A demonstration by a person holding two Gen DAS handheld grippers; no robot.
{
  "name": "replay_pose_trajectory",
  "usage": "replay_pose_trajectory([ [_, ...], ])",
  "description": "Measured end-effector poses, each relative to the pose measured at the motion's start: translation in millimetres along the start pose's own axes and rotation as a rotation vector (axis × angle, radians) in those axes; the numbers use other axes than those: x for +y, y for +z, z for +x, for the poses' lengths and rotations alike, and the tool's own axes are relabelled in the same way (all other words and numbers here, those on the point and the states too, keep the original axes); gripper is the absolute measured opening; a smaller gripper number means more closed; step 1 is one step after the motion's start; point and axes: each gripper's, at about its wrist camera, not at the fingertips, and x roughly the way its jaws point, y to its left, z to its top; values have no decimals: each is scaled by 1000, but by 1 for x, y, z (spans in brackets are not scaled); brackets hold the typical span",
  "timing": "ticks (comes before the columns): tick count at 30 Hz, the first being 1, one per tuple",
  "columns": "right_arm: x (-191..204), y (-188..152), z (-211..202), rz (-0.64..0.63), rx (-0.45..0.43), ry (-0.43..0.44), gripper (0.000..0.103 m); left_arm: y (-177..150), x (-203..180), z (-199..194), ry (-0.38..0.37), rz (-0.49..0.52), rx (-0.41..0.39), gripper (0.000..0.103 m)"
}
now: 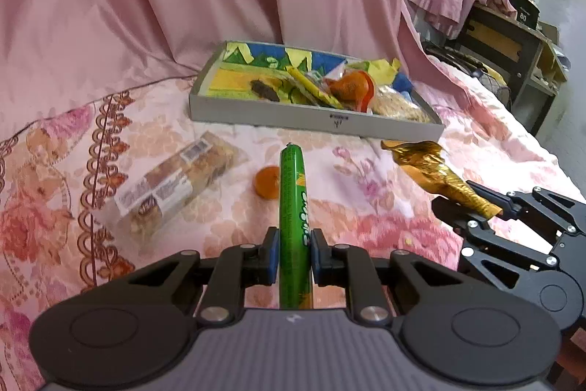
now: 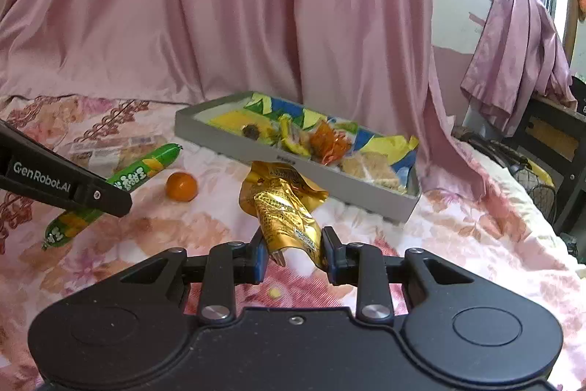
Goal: Organize snacks
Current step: 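Carry the green sausage with the left tool while the right tool carries the gold bag toward the tray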
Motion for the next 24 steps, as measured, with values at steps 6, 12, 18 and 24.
replay_pose_trajectory([
  [6, -15, 6, 5, 7, -36, -11, 31, 15, -2, 7, 16, -5, -32, 19],
  [12, -25, 12, 13, -11, -81, -21, 31, 32, -2, 15, 41, -26, -61, 19],
  [18, -38, 18, 24, -14, -119, -22, 31, 45, -4, 23, 58, -33, -84, 19],
  [24, -55, 25, 42, 35, -141, -18, 31, 51, -8, 31, 84, -48, -106, 19],
])
